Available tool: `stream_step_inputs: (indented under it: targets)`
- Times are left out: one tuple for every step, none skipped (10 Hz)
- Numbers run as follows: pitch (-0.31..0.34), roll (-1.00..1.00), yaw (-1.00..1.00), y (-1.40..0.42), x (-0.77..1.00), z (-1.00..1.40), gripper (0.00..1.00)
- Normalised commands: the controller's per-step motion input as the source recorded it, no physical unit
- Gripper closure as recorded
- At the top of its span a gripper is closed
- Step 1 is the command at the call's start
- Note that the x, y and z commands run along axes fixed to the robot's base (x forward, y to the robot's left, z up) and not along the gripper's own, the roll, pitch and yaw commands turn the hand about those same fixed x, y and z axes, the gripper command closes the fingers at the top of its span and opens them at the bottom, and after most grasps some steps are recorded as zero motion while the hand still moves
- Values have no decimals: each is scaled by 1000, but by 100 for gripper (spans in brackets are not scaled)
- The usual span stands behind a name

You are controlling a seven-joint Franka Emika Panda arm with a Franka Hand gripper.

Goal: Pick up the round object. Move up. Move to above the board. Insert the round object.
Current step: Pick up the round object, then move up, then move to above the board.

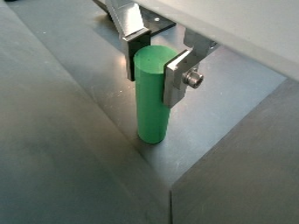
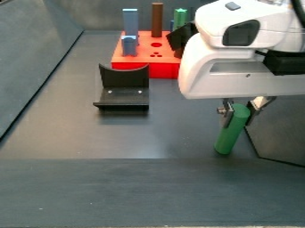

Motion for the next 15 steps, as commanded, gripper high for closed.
stream_step_inputs:
  targets:
    - [0,0,0,0,0,0,100]
    - [0,0,0,0,0,833,100]
    - [-16,12,33,85,-28,841,100]
    - [8,26,23,58,-52,762,100]
    - [33,42,9,23,-49,675,100]
    - [60,58,7,12,-44,580,100]
    - [91,70,14,-3,-36,454,100]
    - [104,84,21,-8,-34,363,100]
    - [117,100,26,-17,-31,245,100]
    - [170,89,-133,74,193,1000,100]
    - [169,71,-125,77,196,1000,100]
    - [180,44,-90,75,186,1000,100]
    - [166,40,-41,68,166,1000,100]
    - [148,53,-16,61,149,1000,100]
    - [138,61,-3,57,138,1000,100]
